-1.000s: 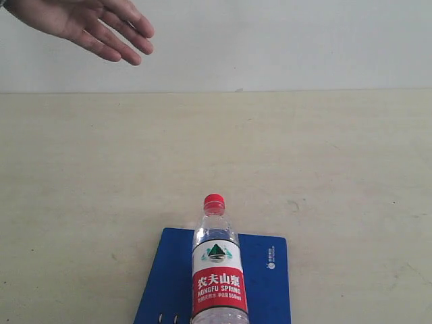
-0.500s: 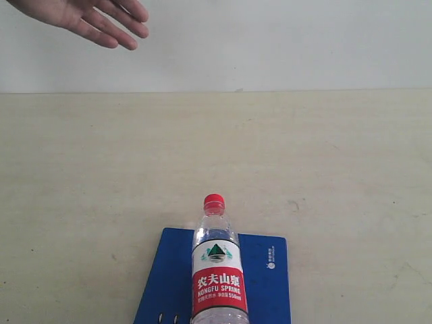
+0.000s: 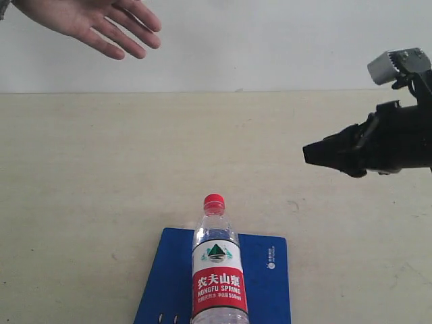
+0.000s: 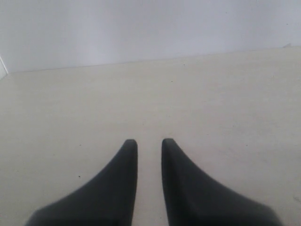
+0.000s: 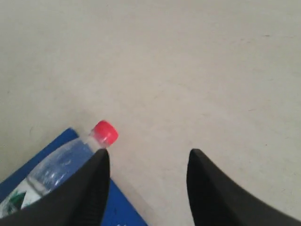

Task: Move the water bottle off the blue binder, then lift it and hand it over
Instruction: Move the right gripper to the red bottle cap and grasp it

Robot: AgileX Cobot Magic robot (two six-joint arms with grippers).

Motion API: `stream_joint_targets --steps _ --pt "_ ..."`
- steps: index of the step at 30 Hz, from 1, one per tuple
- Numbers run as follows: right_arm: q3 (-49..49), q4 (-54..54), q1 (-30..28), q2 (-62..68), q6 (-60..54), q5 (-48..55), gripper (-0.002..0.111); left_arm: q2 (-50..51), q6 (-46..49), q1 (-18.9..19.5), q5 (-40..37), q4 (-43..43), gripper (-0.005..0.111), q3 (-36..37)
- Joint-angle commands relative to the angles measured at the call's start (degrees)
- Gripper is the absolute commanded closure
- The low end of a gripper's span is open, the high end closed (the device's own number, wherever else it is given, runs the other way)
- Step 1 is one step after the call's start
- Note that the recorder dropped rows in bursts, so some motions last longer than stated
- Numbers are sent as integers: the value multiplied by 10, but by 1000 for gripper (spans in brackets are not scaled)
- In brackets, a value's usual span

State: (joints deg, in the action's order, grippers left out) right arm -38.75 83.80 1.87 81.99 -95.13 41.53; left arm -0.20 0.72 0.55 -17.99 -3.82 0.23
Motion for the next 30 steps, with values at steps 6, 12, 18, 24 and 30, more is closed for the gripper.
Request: stream_joint_targets --steps 6,12,18,24,30 --pt "-117 71 97 184 122 0 47 2 2 -4 4 -1 89 -2" --pt "-163 72 131 263 188 1 47 2 2 -4 4 -1 89 -2" --pt "-195 71 147 335 214 49 47 2 2 -4 4 -1 89 -2" --pt "-202 68 148 370 224 71 47 2 2 -4 4 -1 89 -2" --pt "-202 70 148 399 224 93 47 2 2 -4 4 -1 89 -2"
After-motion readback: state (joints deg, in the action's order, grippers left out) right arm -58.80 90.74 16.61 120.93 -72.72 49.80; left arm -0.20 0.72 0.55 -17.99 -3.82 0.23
